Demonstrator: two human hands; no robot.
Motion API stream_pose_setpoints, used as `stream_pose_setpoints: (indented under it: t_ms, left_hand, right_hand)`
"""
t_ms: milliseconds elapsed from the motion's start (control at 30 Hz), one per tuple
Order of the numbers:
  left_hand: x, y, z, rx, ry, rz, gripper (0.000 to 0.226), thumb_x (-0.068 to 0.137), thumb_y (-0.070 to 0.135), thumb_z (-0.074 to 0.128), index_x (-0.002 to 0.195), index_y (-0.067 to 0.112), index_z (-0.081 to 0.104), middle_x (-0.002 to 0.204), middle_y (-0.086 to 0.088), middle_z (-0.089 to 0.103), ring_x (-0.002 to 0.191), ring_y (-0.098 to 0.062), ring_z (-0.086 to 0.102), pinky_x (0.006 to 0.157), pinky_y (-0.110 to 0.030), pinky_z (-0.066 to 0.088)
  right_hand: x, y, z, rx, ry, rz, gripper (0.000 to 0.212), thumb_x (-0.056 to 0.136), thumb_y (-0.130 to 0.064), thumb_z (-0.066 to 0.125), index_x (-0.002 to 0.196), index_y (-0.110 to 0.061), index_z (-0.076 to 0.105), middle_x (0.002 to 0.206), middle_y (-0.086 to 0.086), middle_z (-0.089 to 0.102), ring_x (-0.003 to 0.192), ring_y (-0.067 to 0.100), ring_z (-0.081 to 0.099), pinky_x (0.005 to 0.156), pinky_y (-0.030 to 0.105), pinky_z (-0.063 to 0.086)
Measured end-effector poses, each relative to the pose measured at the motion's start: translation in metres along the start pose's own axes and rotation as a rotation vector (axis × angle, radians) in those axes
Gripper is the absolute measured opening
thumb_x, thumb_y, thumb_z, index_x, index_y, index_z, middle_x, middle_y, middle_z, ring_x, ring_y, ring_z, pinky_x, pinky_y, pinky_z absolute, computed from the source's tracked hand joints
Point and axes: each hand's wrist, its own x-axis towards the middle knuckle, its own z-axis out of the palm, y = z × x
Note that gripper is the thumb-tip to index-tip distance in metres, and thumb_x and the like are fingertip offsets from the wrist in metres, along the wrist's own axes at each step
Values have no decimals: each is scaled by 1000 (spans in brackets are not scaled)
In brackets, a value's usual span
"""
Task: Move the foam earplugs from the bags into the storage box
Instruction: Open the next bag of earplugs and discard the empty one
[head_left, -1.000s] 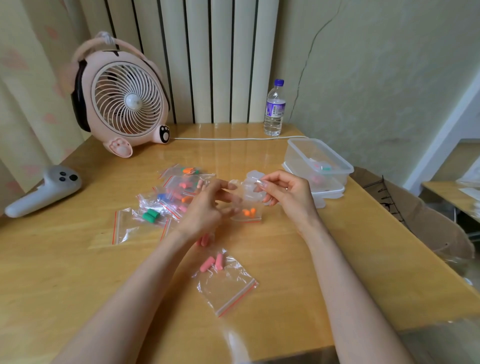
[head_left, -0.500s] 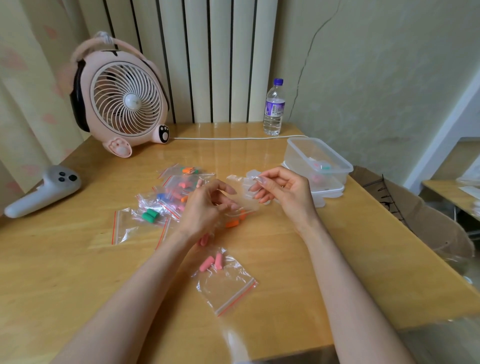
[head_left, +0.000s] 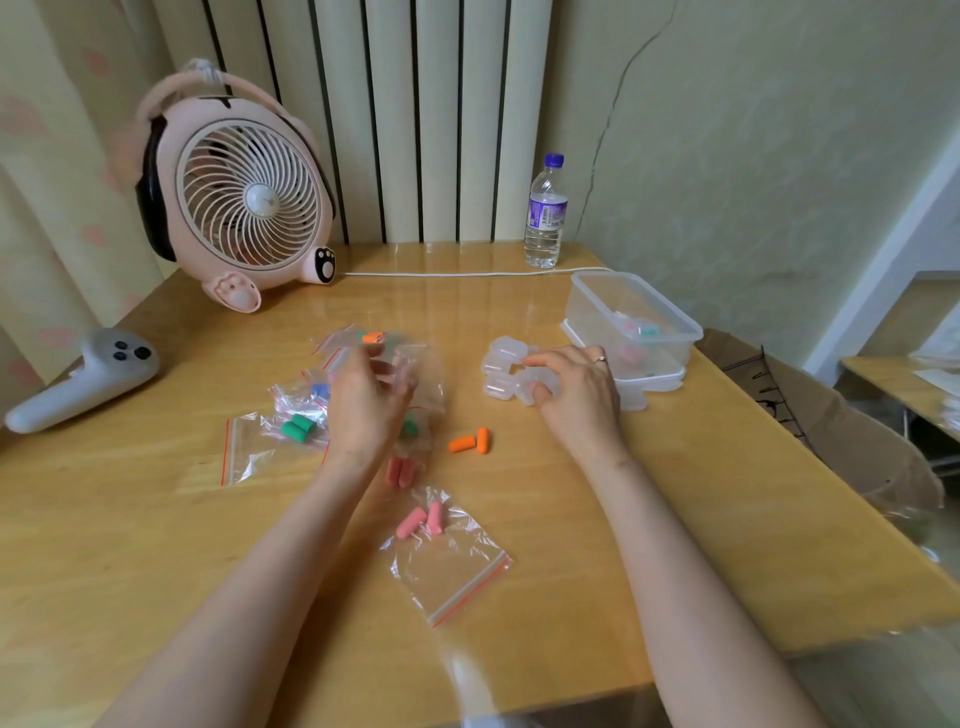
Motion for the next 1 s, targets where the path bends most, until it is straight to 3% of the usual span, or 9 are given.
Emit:
stream_pose_setpoints:
  t_ms: [100, 167, 233, 333, 400, 467, 567, 767, 1000]
  left_hand:
    - [1, -3, 2, 143, 81, 64, 57, 83, 28, 67, 129, 2, 43, 125, -20, 46, 115, -34, 40, 99, -40, 35]
    - [1, -2, 1, 150, 107, 98, 49, 86, 25, 65, 126, 4, 47, 126, -21, 42, 116, -34, 37, 99, -39, 32]
    - [-1, 1, 1, 95, 85, 128, 37, 87, 20, 62, 121, 7, 52, 124, -18, 43, 116, -30, 37, 98, -35, 32]
    - [-4, 7, 0, 10, 26, 227, 25, 83, 9, 63, 108, 11, 60, 115, -9, 50, 111, -26, 45, 96, -36, 38]
    - [-5, 12, 0, -32, -57, 314, 26, 78, 3, 67, 101, 13, 63, 107, -3, 56, 102, -23, 52, 90, -37, 43]
    - [-7, 15, 2, -69, -166, 411, 29, 75, 6, 70, 102, 15, 63, 103, 3, 58, 97, -19, 54, 87, -33, 44]
    - [-13, 16, 8, -73, -262, 529, 45, 73, 32, 71, 112, 15, 58, 107, 7, 57, 99, -11, 50, 85, -23, 40]
    - [-17, 17, 12, -123, -279, 527, 48, 70, 43, 71, 108, 17, 56, 103, 9, 49, 96, -9, 49, 83, -24, 42]
    - [-17, 20, 8, -53, -224, 599, 43, 76, 35, 66, 113, 15, 61, 101, 5, 47, 97, -14, 46, 85, -36, 44]
  right_hand:
    - [0, 3, 10, -126, -177, -80, 43, 83, -17, 64, 125, -26, 58, 131, -7, 56, 133, 19, 35, 116, 35, 8]
    - [-1, 5, 15, -187, -255, -71, 47, 86, -21, 61, 132, -28, 50, 138, -9, 49, 139, 15, 27, 116, 39, -9]
    - [-1, 6, 16, -190, -229, -78, 45, 85, -19, 63, 128, -27, 54, 134, -5, 53, 136, 16, 31, 114, 37, -12]
    - [0, 4, 16, -93, -77, -97, 38, 76, -13, 70, 112, -23, 66, 114, 0, 63, 117, 23, 47, 115, 39, 11]
    - [0, -3, 13, 154, 21, -48, 33, 73, -12, 73, 104, -20, 68, 104, -1, 64, 100, 20, 55, 98, 30, 37]
    - [-2, -17, 2, 619, -74, 104, 24, 77, -6, 71, 97, -19, 66, 99, 1, 62, 82, 11, 60, 78, 24, 49]
    - [-6, -33, -10, 1129, -342, 216, 27, 83, 4, 64, 102, -15, 60, 97, 9, 59, 82, 22, 64, 67, 26, 56]
    - [-9, -37, -10, 1225, -511, 174, 55, 75, 13, 64, 119, -17, 50, 100, 3, 59, 82, 13, 61, 63, 21, 52]
    - [-10, -38, -13, 1282, -506, 226, 38, 85, -3, 62, 121, -9, 54, 107, 14, 64, 93, 24, 65, 75, 31, 55]
